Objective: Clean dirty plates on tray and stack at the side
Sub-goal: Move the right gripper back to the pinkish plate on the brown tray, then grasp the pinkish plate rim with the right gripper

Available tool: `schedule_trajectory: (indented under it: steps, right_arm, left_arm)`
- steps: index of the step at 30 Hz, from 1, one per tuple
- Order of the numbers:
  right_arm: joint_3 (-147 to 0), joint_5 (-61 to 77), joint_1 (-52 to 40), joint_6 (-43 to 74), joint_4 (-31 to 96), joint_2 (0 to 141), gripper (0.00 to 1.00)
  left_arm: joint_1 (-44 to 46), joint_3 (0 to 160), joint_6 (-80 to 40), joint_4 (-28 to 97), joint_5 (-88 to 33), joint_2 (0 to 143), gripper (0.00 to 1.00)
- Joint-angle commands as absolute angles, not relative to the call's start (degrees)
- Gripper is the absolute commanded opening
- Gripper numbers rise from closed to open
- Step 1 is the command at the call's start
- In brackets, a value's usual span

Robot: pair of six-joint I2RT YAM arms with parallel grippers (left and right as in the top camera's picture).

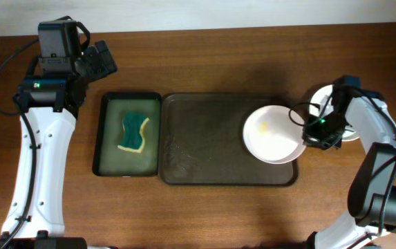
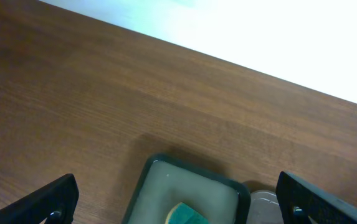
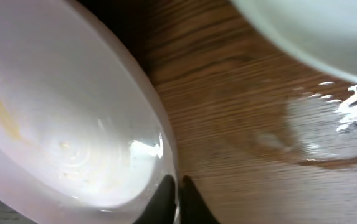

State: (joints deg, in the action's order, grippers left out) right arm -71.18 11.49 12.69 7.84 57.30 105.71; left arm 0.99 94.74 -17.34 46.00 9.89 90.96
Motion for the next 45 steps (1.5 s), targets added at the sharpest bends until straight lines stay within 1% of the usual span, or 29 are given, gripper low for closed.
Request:
schedule_trajectory:
  steps: [1, 4, 14, 18, 23, 33, 45]
  right_arm:
    - [-70.65, 11.38, 8.36, 7.97, 57.14, 105.38, 0.04]
    - [-70.65, 9.17, 6.11, 7.99, 57.19, 105.38, 0.05]
    - [-70.65, 9.52, 0.19, 7.99, 57.45, 105.38, 0.04]
    - [-70.65, 9.85, -3.75, 10.59, 56.03, 105.38, 0.04]
    - [-70.65, 9.82, -7.20, 10.57, 53.32, 105.38, 0.04]
    - [-70.65, 9.80, -7.88, 10.55, 49.15, 105.38, 0.04]
    - [-70.65, 9.85, -7.88, 10.59, 47.55, 105.38, 0.04]
  left_arm:
    - [0.95, 95.92, -17.50, 45.89, 10.33, 90.08, 0.99]
    - [0.95, 95.92, -17.50, 45.89, 10.33, 90.08, 0.99]
    - [0.95, 95.92, -17.50, 45.89, 10.33, 90.08, 1.00]
    - [0.95, 95.92, -17.50, 45.89, 10.33, 90.08, 0.99]
    - [0.95, 95.92, -17.50, 45.89, 10.33, 90.08, 0.99]
    - [0.95, 95.92, -17.50, 45.89, 10.33, 90.08, 0.99]
    - [0.95, 95.92, -17.50, 45.89, 10.33, 90.08, 0.99]
